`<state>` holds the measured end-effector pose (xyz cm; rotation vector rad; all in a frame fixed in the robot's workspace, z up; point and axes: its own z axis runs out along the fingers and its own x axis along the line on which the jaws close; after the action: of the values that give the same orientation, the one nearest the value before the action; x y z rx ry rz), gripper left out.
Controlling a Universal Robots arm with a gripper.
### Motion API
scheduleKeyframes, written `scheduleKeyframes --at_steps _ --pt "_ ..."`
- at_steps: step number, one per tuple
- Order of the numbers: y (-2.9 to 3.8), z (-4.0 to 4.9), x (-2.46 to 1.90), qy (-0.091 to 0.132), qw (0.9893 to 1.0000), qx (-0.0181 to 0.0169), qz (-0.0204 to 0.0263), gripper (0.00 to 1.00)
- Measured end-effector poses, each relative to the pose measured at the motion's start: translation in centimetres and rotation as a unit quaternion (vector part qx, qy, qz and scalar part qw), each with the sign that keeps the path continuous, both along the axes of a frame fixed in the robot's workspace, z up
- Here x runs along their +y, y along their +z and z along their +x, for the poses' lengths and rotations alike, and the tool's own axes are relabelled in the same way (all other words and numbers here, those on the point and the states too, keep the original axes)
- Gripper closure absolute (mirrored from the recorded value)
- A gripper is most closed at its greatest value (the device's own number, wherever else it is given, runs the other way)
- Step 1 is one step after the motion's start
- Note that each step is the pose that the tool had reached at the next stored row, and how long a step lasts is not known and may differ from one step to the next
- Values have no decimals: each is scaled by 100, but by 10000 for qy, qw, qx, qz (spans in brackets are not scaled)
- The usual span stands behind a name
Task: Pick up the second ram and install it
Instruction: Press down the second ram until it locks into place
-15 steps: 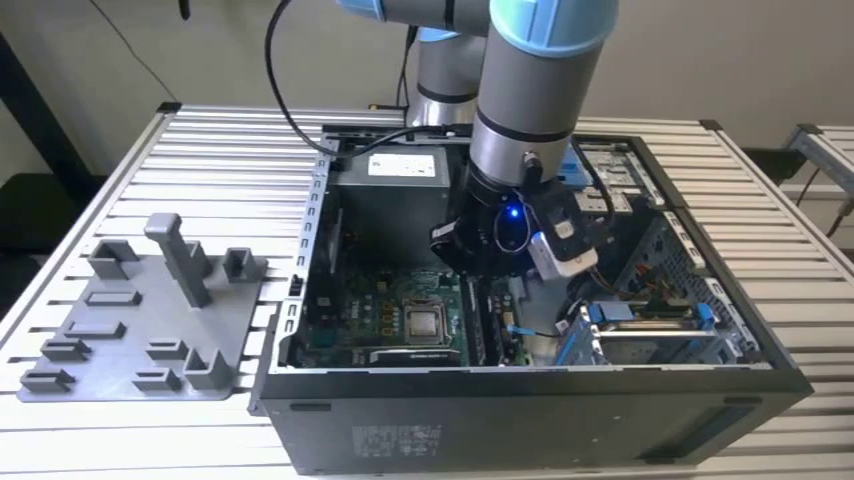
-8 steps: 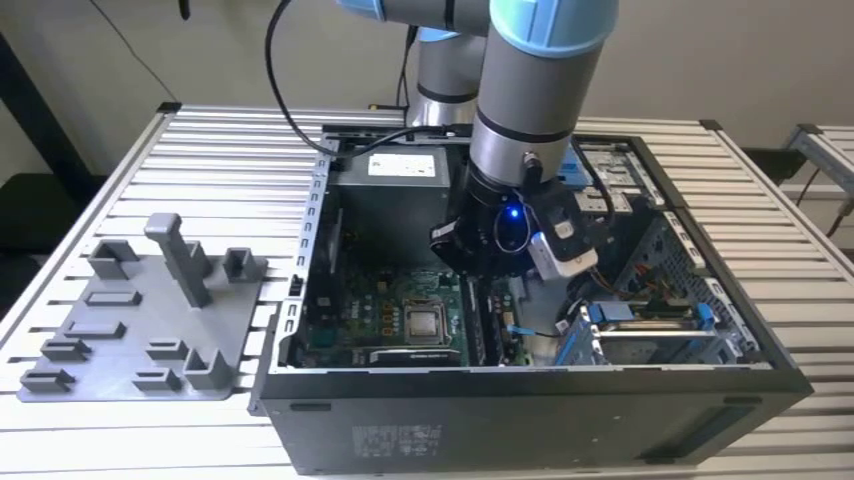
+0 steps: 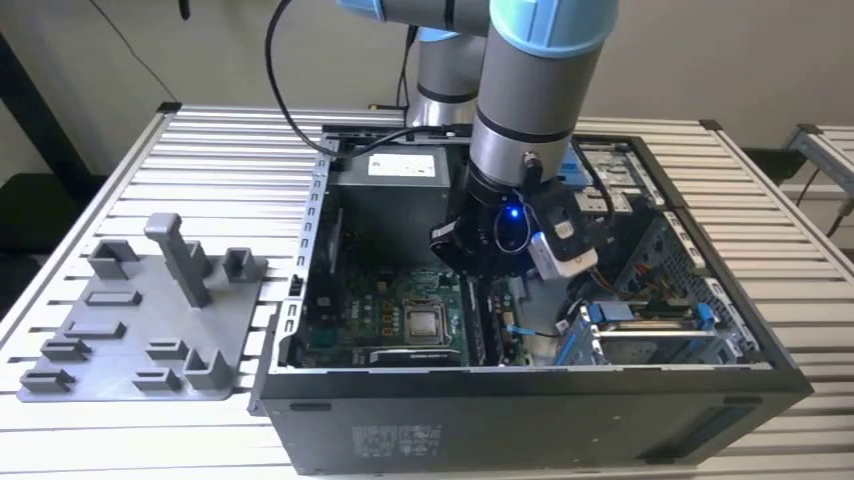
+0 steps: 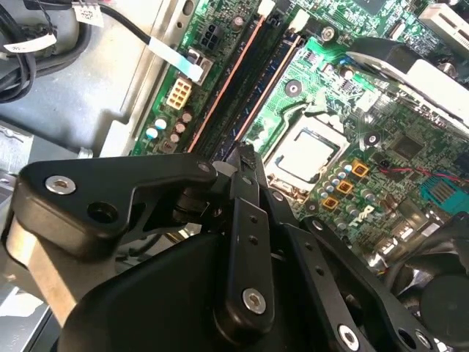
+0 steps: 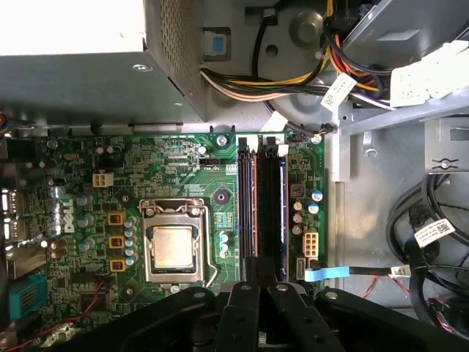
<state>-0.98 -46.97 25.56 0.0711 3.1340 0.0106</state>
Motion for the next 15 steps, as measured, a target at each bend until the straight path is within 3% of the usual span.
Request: scheduleKeyframes --at_steps 8,15 --pt "0 0 0 49 10000 0 0 89" --pt "0 0 0 387 9992 -17 0 89"
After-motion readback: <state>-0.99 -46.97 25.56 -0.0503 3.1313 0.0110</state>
